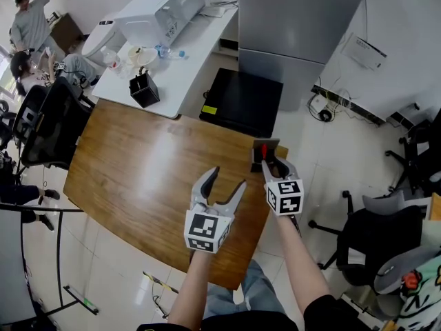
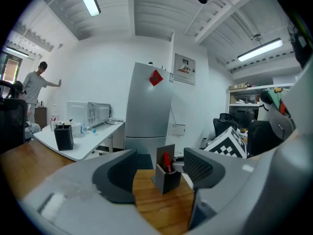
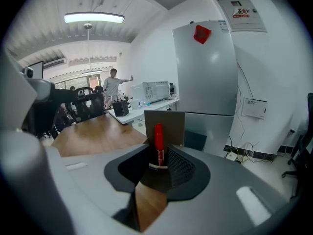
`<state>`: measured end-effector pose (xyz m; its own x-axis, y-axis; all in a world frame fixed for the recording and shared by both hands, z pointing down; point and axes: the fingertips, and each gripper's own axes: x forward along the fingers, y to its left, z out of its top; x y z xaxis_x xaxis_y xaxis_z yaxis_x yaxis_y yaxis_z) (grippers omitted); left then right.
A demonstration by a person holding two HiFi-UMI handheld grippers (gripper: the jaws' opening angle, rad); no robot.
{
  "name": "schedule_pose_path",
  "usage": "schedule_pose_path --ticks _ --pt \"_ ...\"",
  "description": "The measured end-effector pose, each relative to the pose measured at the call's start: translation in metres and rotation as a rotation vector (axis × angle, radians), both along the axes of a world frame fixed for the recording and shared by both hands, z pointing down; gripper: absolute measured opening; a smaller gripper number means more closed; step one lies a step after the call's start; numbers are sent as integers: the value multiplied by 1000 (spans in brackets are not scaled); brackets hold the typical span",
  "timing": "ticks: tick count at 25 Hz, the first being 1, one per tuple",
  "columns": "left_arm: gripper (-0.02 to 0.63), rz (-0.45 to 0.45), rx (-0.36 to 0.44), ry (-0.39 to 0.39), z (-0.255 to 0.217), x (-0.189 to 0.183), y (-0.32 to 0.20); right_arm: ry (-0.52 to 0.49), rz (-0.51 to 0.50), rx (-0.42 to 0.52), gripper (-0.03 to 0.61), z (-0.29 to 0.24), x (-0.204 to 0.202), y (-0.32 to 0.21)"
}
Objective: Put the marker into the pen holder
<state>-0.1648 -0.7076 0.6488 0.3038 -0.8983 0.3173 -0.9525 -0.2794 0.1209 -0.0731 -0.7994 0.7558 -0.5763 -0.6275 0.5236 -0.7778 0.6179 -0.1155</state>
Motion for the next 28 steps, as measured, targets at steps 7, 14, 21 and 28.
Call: schedule_pose_path --ticks 7,14,21,28 --pt "308 -70 10 22 -33 8 41 -65 -34 69 156 -66 11 38" --pt "310 -165 98 -41 -100 5 113 -242 -54 190 172 -164 12 102" --pt "310 -191 248 -88 -188 1 195 -311 -42 277 213 -242 24 214" --pt "354 -98 356 -83 -223 20 310 -293 74 410 229 -286 58 355"
